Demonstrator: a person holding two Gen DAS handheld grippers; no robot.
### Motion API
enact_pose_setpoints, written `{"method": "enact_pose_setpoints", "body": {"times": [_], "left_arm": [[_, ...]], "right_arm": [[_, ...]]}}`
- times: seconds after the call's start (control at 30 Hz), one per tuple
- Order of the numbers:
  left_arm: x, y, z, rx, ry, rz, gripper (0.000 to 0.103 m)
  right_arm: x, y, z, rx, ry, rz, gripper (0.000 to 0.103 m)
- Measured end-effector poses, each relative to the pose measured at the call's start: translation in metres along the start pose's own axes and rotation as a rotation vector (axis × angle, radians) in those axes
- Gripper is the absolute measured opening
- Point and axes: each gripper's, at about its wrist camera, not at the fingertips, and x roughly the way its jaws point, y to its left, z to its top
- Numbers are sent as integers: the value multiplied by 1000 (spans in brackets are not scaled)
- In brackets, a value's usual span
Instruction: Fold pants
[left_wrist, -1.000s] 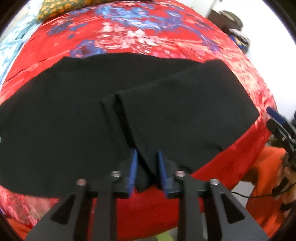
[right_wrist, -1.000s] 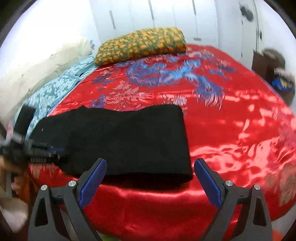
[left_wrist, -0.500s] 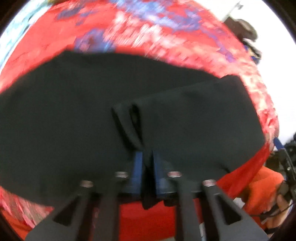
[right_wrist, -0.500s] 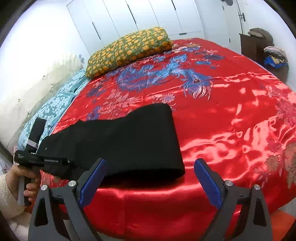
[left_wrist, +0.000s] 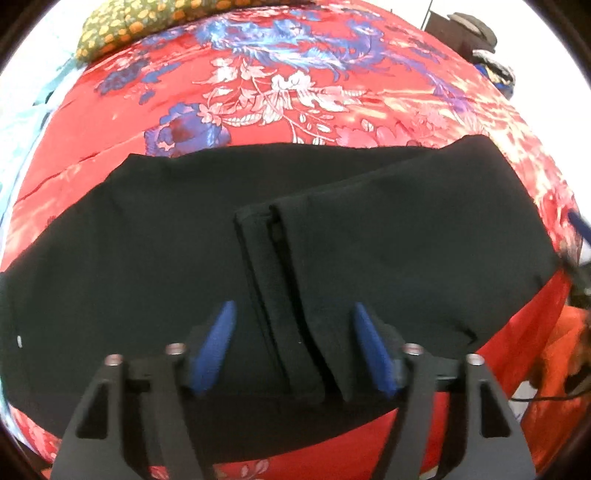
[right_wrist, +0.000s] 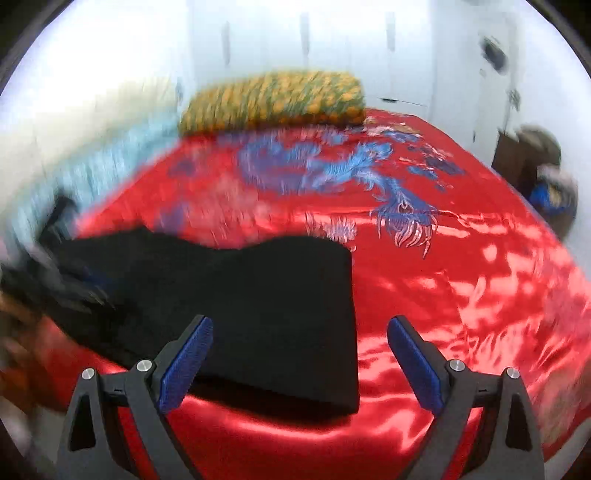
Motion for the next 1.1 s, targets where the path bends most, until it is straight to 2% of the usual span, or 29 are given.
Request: {"method": "enact_pose_setpoints", "body": {"times": [0.07, 0.13, 0.17, 0.23, 0.3, 0.33, 0.4, 0.47, 0.53, 0.57, 0.6, 0.63, 0.67, 0.73, 0.83, 0.9, 1.0, 1.1], "left_arm": [[-1, 1, 0, -3, 10, -7, 73], [-11, 8, -3, -25, -5, -8, 74], [-18, 15, -5, -45, -20, -14, 77], [-32, 34, -9, -93, -57, -27, 82], [-46, 56, -16, -150, -90, -33, 83], [-49, 63, -18, -173, -97, -35, 83], [-58, 82, -26, -235, -107, -41, 83], [-63, 96, -35, -281, -110, -44, 84], [-66, 106, -44, -302, -104, -32, 84], [-67, 111, -49, -310, -101, -23, 85], [-69, 116, -53, -319, -98, -14, 86], [-71, 123, -58, -332, -97, -11, 86], [-74, 131, -62, -348, -100, -15, 87], [-79, 148, -70, -389, -112, -22, 88], [-87, 180, -79, -467, -140, -11, 89], [-88, 200, -83, -514, -150, 1, 89], [-87, 229, -87, -582, -142, -25, 89], [-94, 253, -86, -593, -160, 1, 89]], "right_arm": [[37, 3, -12, -71, 161, -127, 93], [35, -13, -15, 44, 162, -91, 93], [28, -18, -10, 70, 163, -96, 93], [9, -20, 3, 69, 96, -82, 93], [-12, -19, 23, 78, -19, 14, 94], [-17, -17, 36, 84, -63, 104, 94], [-9, -12, 53, 90, -81, 218, 94], [16, -9, 65, 118, -34, 284, 94], [58, -12, 64, 169, 89, 320, 94], [86, -15, 57, 205, 198, 327, 93], [99, -17, 52, 221, 261, 318, 91], [105, -18, 47, 227, 301, 286, 80], [99, -19, 47, 222, 292, 259, 78], [63, -17, 51, 211, 200, 235, 78], [9, -6, 50, 188, 79, 255, 91], [-15, 8, 41, 174, 27, 258, 94], [-28, 21, 21, 167, -7, 240, 94], [-20, 33, -2, 165, 57, 248, 94]]}}
